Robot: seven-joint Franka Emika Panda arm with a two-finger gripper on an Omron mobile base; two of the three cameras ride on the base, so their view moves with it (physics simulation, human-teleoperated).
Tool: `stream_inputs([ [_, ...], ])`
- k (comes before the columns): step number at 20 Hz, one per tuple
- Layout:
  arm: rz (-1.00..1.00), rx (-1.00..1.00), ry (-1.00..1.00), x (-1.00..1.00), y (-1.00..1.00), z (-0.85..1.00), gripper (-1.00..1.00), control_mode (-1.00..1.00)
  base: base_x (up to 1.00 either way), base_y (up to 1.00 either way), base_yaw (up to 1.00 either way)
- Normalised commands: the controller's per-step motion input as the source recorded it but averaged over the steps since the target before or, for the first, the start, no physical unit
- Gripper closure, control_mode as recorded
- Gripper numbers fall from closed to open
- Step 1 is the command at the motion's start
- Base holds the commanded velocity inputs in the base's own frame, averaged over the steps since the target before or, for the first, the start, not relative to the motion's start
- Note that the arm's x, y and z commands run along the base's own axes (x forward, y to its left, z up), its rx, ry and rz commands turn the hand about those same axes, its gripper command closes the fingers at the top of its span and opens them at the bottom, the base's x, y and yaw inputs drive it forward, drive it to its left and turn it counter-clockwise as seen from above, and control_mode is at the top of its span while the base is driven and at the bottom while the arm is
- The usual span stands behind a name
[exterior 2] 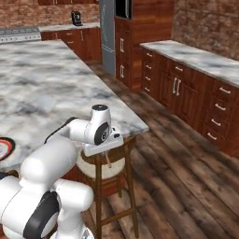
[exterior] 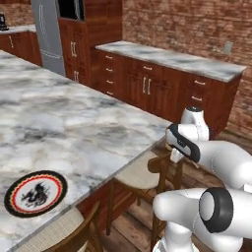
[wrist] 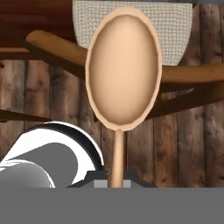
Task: Take the fork and place it on the left side of the plate. Then take the spoon and place it on the right side of the plate. Make sure they're directly next to the plate.
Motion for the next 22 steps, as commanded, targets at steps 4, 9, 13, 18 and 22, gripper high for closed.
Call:
stream_inputs([
  [4, 0.0, 0.0, 0.0, 0.0, 0.0, 0.0, 1.0, 1.0, -0.09, 0.0, 0.57],
  [9, 0.0, 0.0, 0.0, 0.0, 0.0, 0.0, 1.0, 1.0, -0.05, 0.03, 0.47],
  [13, 0.0, 0.0, 0.0, 0.0, 0.0, 0.0, 1.0, 1.0, -0.17, 0.15, 0.56],
  [18, 0.0, 0.0, 0.0, 0.0, 0.0, 0.0, 1.0, 1.0, -0.09, 0.11, 0.67],
  [22, 0.0, 0.0, 0.0, 0.0, 0.0, 0.0, 1.0, 1.0, 0.0, 0.01, 0.64],
])
